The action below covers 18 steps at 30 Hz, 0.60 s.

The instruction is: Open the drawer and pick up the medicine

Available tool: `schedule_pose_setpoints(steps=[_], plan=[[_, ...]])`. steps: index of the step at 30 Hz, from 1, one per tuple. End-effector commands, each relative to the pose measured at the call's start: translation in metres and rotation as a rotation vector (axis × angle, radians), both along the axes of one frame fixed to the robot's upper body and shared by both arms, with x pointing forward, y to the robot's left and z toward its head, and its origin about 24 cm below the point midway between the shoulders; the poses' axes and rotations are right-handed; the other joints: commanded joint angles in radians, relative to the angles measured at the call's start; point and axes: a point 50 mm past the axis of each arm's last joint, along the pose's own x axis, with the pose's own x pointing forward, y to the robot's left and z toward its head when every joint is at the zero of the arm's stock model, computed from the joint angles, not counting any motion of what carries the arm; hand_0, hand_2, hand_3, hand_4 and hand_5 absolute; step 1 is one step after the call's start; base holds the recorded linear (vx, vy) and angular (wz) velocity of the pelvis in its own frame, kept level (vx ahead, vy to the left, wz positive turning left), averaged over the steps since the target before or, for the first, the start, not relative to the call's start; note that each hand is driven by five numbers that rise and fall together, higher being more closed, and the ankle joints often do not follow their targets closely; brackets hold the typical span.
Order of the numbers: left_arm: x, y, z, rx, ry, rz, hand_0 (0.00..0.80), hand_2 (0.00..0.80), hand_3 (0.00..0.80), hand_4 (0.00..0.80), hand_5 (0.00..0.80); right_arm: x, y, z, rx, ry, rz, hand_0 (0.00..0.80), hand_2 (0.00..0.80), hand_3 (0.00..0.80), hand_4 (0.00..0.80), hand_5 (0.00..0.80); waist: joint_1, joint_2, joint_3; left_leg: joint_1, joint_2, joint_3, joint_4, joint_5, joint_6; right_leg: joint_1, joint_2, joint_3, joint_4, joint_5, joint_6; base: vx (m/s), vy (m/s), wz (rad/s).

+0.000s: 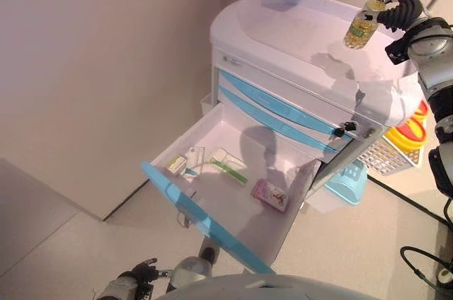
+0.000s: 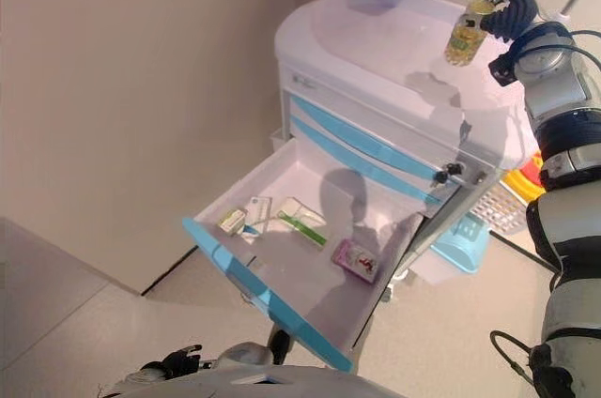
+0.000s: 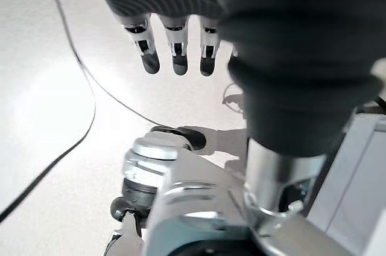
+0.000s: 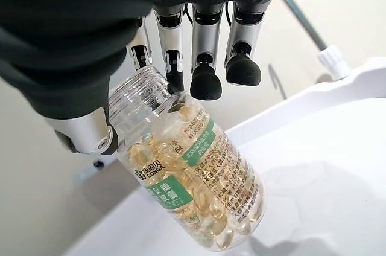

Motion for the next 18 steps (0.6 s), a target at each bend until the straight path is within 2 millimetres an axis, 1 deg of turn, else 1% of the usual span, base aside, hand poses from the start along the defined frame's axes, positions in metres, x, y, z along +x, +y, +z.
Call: schedule_pose_setpoints(steps=[1, 5, 9, 10, 13, 18], plan=[[-0.013, 0.014, 0.002, 0.038, 0.043, -0.048, 0.0, 0.0, 0.0, 0.0, 0.0, -0.014, -0.007, 0.059, -0.152, -0.09, -0.049, 0.8, 0.8, 0.8, 0.8, 0.8, 0.042, -0.043, -0.039, 0.023, -0.007, -0.013, 0.021, -0.169, -0.015, -0.06, -0.044, 0.012, 0.081, -0.052, 0.019, 0.022, -0.01, 0.2], [-0.016, 0.015, 0.002, 0.042, 0.04, -0.051, 0.0, 0.0, 0.0, 0.0, 0.0, -0.016, -0.016, 0.051, -0.143, -0.05, -0.079, 0.8, 0.8, 0.8, 0.8, 0.8, 0.052, -0.045, -0.034, 0.018, -0.009, -0.024, 0.02, -0.168, -0.013, -0.062, -0.045, 0.006, 0.083, -0.053, 0.021, 0.005, -0.003, 0.07], [-0.018, 0.014, 0.001, 0.038, 0.037, -0.066, 0.0, 0.0, 0.0, 0.0, 0.0, -0.016, -0.026, 0.033, -0.124, -0.004, -0.109, 0.8, 0.8, 0.8, 0.8, 0.8, 0.058, -0.04, -0.03, 0.017, -0.012, -0.032, 0.023, -0.168, -0.011, -0.063, -0.049, 0.003, 0.085, -0.053, 0.023, 0.026, 0.01, 0.07], [-0.018, 0.013, 0.001, 0.037, 0.035, -0.072, 0.0, 0.0, 0.0, 0.0, 0.0, -0.016, -0.028, 0.026, -0.12, 0.013, -0.117, 0.8, 0.8, 0.8, 0.8, 0.8, 0.059, -0.037, -0.025, 0.017, -0.013, -0.033, 0.025, -0.169, -0.011, -0.064, -0.05, 0.003, 0.088, -0.053, 0.023, 0.016, -0.002, 0.06], [-0.015, 0.013, 0.002, 0.035, 0.026, -0.086, 0.0, 0.0, 0.0, 0.0, 0.0, -0.016, -0.034, 0.013, -0.102, 0.034, -0.134, 0.8, 0.8, 0.8, 0.8, 0.8, 0.061, -0.033, -0.017, 0.013, -0.013, -0.034, 0.028, -0.171, -0.009, -0.07, -0.052, 0.005, 0.09, -0.052, 0.025, 0.002, -0.004, 0.03], [-0.007, 0.013, 0.004, 0.035, -0.004, -0.094, 0.0, 0.0, 0.0, 0.0, 0.0, -0.017, -0.04, 0.0, -0.077, 0.055, -0.145, 0.8, 0.8, 0.8, 0.8, 0.8, 0.056, -0.032, -0.004, 0.0, -0.011, -0.03, 0.026, -0.169, -0.006, -0.086, -0.05, 0.015, 0.087, -0.045, 0.029, -0.035, -0.024, 0.0]])
